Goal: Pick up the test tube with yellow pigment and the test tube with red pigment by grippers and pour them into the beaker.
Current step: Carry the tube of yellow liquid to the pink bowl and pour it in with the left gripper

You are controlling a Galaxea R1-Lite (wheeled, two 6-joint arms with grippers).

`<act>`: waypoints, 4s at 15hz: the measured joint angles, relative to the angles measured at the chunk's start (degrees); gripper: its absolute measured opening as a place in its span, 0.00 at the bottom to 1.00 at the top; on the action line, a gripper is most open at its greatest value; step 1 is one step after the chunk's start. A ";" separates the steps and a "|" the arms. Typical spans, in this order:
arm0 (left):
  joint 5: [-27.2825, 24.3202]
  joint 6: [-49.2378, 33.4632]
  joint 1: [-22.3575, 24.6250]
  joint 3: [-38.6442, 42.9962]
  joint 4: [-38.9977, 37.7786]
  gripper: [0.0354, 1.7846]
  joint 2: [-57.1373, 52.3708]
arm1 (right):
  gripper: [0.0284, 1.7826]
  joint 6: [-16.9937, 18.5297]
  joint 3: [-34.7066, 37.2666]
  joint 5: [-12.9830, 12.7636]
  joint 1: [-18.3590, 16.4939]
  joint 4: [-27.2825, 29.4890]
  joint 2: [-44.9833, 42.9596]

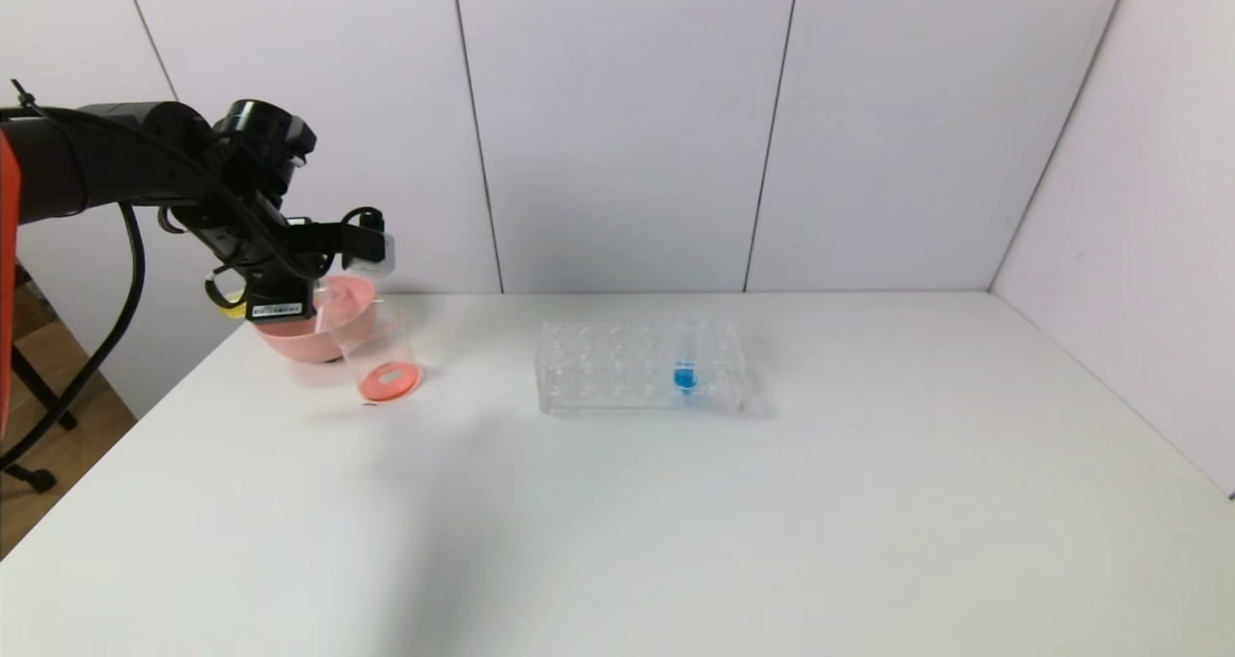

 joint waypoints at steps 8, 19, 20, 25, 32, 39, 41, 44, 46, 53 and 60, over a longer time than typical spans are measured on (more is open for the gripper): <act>2.90 -0.04 -0.79 0.00 -0.74 0.25 0.48 | 0.05 0.02 0.00 0.00 0.00 0.00 0.00; 7.63 0.05 -1.96 0.00 -1.21 0.25 0.94 | 0.05 0.00 0.00 0.00 0.00 0.00 0.00; 8.11 0.13 -2.06 0.00 -1.18 0.25 0.96 | 0.05 0.00 0.00 0.02 0.00 0.00 0.00; 9.24 0.13 -2.29 0.00 -1.16 0.25 0.96 | 0.05 0.00 0.00 0.02 0.00 0.00 0.00; 10.53 0.24 -2.65 0.00 -1.16 0.25 1.16 | 0.05 0.00 0.00 0.00 0.00 0.00 0.00; 10.64 0.27 -2.71 0.00 -1.13 0.25 1.16 | 0.05 0.00 0.00 0.00 0.00 0.00 0.00; 10.73 0.24 -2.76 0.00 -1.16 0.25 1.16 | 0.05 0.00 0.00 0.00 0.00 0.00 0.00; 11.47 0.24 -2.95 0.00 -1.13 0.25 1.13 | 0.05 0.00 0.00 0.00 0.00 0.00 0.00; 12.26 0.29 -3.08 0.00 -1.10 0.25 1.13 | 0.05 0.00 0.00 0.02 0.00 0.00 0.00; 14.30 0.68 -3.80 0.07 -1.05 0.25 1.13 | 0.05 0.00 0.00 0.02 0.00 0.00 0.00; 15.69 1.01 -4.66 0.11 -0.99 0.25 1.13 | 0.05 0.00 0.00 0.02 0.00 0.00 0.00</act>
